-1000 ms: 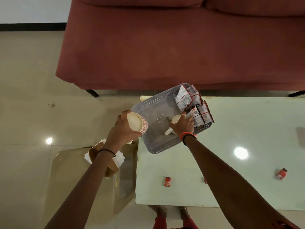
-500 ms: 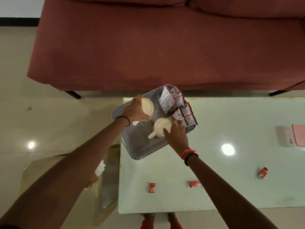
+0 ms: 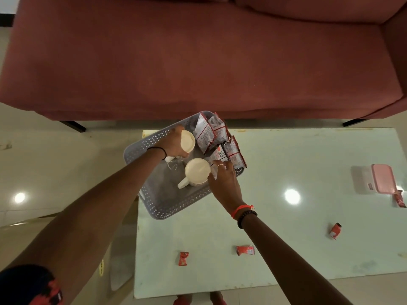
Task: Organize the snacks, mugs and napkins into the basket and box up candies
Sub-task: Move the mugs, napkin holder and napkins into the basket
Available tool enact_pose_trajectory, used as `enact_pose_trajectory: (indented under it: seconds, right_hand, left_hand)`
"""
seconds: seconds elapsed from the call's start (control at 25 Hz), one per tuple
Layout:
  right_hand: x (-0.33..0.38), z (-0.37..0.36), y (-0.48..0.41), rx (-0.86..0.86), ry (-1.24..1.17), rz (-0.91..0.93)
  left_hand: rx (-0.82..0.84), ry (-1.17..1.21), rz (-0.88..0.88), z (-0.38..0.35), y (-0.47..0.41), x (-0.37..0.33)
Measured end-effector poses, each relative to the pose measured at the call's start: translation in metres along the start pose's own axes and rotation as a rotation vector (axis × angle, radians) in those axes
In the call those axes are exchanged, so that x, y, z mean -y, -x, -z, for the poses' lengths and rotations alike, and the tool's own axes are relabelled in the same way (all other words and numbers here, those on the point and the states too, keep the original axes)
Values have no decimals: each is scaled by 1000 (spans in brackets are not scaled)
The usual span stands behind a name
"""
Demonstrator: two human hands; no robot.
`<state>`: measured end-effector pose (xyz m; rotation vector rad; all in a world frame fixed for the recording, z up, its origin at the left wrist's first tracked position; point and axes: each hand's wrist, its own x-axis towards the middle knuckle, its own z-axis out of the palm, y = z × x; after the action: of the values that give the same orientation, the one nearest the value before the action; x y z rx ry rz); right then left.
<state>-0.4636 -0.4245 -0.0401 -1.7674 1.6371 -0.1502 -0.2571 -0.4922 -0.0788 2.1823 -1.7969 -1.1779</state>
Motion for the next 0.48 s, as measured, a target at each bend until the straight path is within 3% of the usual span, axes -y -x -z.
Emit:
enact_pose_trajectory:
  seconds: [0.28, 0.36, 0.48]
  right_hand:
    - [1, 4, 4, -12, 59, 43]
    - [8, 2, 9, -45, 113, 87]
    - [28, -6, 18, -76, 149, 158]
  left_hand:
    - [47, 50, -7, 2, 11, 3]
    - [-84, 160, 0, 4, 36, 7]
    - [-413, 312, 9, 7, 94, 14]
